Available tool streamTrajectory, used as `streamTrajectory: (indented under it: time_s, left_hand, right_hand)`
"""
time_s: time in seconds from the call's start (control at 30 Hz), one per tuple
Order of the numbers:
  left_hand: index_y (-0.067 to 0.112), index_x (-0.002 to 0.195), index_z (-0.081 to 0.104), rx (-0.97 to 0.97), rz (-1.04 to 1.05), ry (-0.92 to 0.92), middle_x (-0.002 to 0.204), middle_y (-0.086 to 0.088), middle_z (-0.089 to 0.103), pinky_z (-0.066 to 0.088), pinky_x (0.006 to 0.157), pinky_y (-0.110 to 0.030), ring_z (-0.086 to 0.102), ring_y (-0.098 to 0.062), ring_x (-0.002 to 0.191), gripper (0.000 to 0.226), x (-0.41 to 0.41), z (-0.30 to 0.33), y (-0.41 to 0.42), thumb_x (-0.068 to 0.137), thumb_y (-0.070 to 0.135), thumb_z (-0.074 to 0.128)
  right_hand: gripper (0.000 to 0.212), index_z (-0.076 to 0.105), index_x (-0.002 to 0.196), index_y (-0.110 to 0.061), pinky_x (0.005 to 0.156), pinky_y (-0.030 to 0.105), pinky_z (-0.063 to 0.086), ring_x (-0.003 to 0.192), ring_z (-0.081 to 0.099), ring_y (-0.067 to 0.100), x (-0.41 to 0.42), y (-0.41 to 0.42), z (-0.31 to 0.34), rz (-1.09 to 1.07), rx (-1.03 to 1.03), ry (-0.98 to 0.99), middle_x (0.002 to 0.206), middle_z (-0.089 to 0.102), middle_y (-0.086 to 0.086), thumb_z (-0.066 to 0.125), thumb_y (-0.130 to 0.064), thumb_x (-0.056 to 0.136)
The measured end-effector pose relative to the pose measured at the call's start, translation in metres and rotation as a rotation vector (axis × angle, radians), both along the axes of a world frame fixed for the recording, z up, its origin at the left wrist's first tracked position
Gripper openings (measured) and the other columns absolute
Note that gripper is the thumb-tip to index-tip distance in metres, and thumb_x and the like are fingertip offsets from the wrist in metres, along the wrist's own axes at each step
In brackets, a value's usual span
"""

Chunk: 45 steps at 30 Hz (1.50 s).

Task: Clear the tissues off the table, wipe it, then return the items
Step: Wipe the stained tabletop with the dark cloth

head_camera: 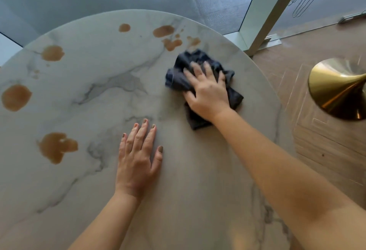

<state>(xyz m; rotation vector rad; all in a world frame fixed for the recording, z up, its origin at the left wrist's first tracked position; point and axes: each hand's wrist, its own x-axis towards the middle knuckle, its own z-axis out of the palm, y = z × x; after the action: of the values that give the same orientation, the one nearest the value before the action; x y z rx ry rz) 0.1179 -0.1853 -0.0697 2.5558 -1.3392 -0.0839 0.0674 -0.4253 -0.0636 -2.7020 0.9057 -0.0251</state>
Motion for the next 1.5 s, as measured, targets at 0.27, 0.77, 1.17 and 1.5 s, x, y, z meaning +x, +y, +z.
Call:
streamTrajectory:
  time_s: [0.27, 0.77, 1.17, 1.5]
  left_hand:
    - [0.013, 0.133, 0.044, -0.011, -0.006, 0.007, 0.143, -0.009, 0.041, 0.013, 0.112, -0.040, 0.028, -0.023, 0.135, 0.052, 0.001, -0.001, 0.001, 0.087, 0.036, 0.040]
    - [0.016, 0.135, 0.042, -0.022, 0.001, 0.018, 0.143, -0.007, 0.041, 0.019, 0.112, -0.043, 0.030, -0.021, 0.135, 0.051, 0.002, -0.002, 0.002, 0.088, 0.036, 0.040]
    - [0.017, 0.134, 0.041, -0.066, -0.016, 0.001, 0.143, -0.006, 0.042, 0.022, 0.110, -0.044, 0.031, -0.021, 0.135, 0.050, 0.003, -0.003, 0.001, 0.087, 0.036, 0.042]
    - [0.015, 0.134, 0.043, -0.053, -0.015, -0.006, 0.144, -0.006, 0.040, 0.023, 0.110, -0.046, 0.030, -0.020, 0.136, 0.050, 0.002, -0.005, 0.002, 0.088, 0.036, 0.043]
  right_hand:
    - [0.060, 0.019, 0.146, -0.030, 0.110, 0.058, 0.001, 0.143, 0.001, 0.030, -0.018, -0.062, 0.000, -0.375, 0.019, 0.044, 0.156, 0.008, 0.001, 0.037, -0.041, 0.090]
    - [0.057, 0.021, 0.145, -0.035, 0.111, 0.057, -0.001, 0.144, 0.000, 0.023, 0.029, -0.084, 0.002, -0.219, 0.024, 0.044, 0.156, 0.008, -0.005, 0.038, -0.042, 0.090]
    - [0.060, 0.028, 0.142, -0.036, 0.113, 0.050, 0.004, 0.144, 0.007, 0.015, 0.024, -0.054, -0.002, -0.035, 0.000, -0.004, 0.155, 0.016, -0.008, 0.035, -0.042, 0.083]
    - [0.057, 0.024, 0.144, -0.034, 0.113, 0.052, 0.001, 0.144, 0.004, 0.020, 0.122, -0.029, 0.003, 0.278, 0.027, 0.010, 0.156, 0.013, -0.007, 0.037, -0.041, 0.089]
